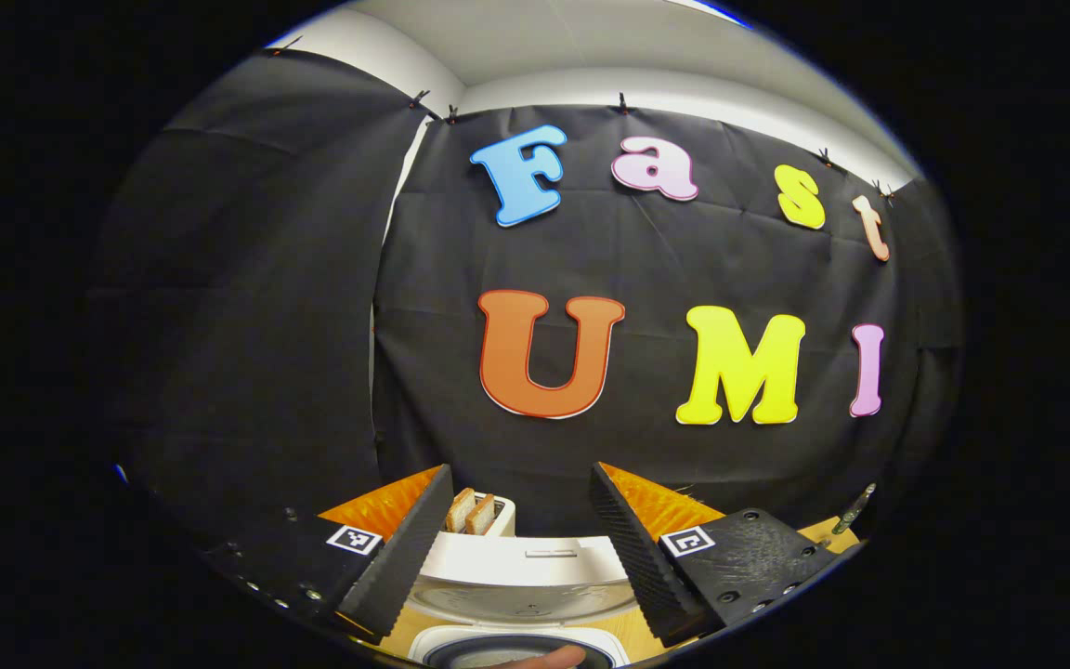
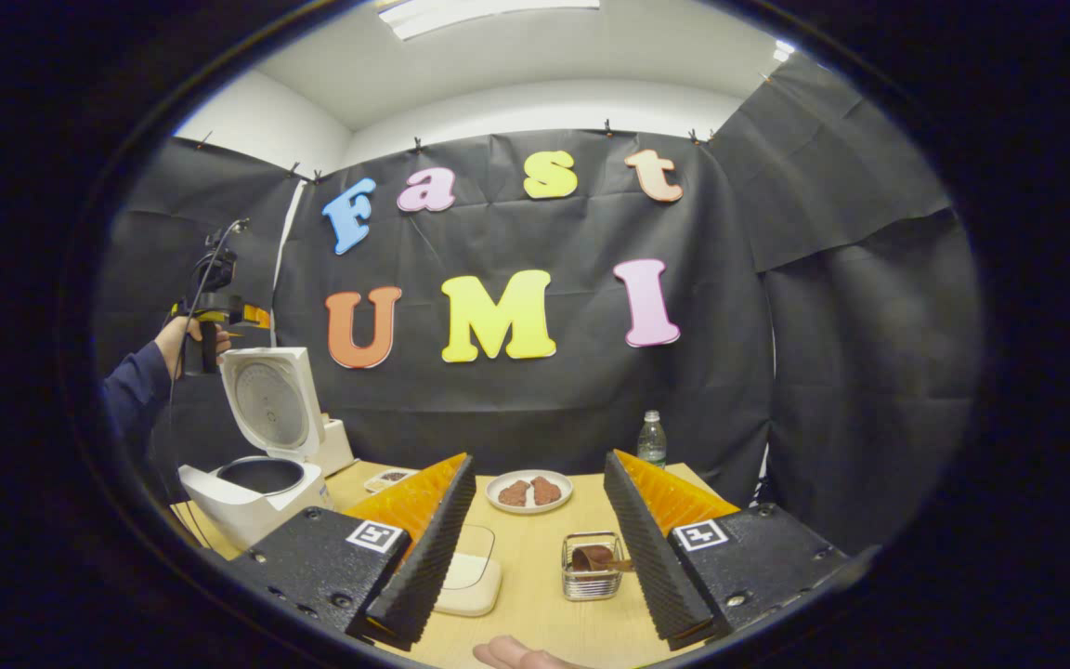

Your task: Close the left gripper, press the button to open the rice cooker; take a wooden spoon from the chopstick holder with the right hand, scoop a spoonful of rice and pour it into the rice cooker, then put the wooden spoon back into the chopstick holder.

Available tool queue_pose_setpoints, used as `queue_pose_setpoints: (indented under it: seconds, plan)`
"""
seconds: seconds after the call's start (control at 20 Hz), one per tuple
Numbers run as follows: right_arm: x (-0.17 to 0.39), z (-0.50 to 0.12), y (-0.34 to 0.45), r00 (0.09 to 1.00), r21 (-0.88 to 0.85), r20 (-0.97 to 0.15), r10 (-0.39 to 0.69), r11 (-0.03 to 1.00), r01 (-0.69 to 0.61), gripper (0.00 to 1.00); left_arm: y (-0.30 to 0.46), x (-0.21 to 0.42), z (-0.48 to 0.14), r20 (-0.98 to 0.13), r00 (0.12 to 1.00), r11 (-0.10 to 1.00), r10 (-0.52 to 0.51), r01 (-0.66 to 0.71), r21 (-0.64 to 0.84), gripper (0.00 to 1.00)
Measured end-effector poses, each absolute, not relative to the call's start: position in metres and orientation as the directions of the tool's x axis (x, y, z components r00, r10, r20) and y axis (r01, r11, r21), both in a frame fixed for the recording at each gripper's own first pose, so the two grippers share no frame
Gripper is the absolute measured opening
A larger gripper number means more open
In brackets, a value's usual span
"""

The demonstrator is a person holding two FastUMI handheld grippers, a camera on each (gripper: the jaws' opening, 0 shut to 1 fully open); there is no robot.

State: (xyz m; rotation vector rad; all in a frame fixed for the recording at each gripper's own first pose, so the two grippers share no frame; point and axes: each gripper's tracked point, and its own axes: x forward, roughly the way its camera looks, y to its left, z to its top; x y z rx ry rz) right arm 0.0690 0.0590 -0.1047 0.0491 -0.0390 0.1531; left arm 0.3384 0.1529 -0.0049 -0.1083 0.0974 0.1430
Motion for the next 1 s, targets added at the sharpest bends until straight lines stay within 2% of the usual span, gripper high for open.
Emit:
queue_pose_setpoints:
  seconds: [0.2,0.35,0.5,0.55,0.6,0.65,0.7,0.75,1.0]
  plan:
    - [0.069,-0.125,0.051,0.990,0.099,0.012,0.138,0.985,-0.139,0.91,0.146,0.353,-0.034,-0.181,0.975,0.987,0.132,-0.146,-0.067,0.94]
    - [0.059,-0.120,0.046,0.991,0.114,0.032,0.126,0.985,-0.129,0.89,0.151,0.354,-0.039,-0.204,0.966,0.985,0.160,-0.170,-0.031,0.95]
    - [0.042,-0.118,0.049,0.989,0.099,0.054,0.137,0.985,-0.142,0.94,0.149,0.339,-0.041,-0.234,0.960,0.986,0.155,-0.164,-0.019,0.93]
    - [0.036,-0.116,0.049,0.988,0.099,0.065,0.139,0.985,-0.145,0.94,0.147,0.333,-0.041,-0.243,0.958,0.986,0.155,-0.164,-0.017,0.93]
    - [0.030,-0.115,0.047,0.988,0.103,0.067,0.136,0.984,-0.143,0.89,0.145,0.326,-0.043,-0.254,0.955,0.986,0.155,-0.164,-0.015,0.93]
    - [0.025,-0.118,0.047,0.989,0.104,0.063,0.135,0.984,-0.142,0.94,0.144,0.316,-0.043,-0.260,0.953,0.986,0.157,-0.166,-0.014,0.93]
    - [0.020,-0.119,0.046,0.989,0.102,0.057,0.135,0.985,-0.140,0.89,0.142,0.307,-0.046,-0.270,0.950,0.986,0.158,-0.168,-0.015,0.93]
    - [0.014,-0.121,0.046,0.989,0.101,0.053,0.137,0.985,-0.141,0.94,0.140,0.297,-0.048,-0.269,0.950,0.985,0.160,-0.170,-0.014,0.93]
    - [-0.019,-0.115,0.047,0.987,0.074,0.069,0.143,0.986,-0.148,0.94,0.131,0.259,-0.061,-0.284,0.946,0.986,0.157,-0.166,-0.007,0.93]
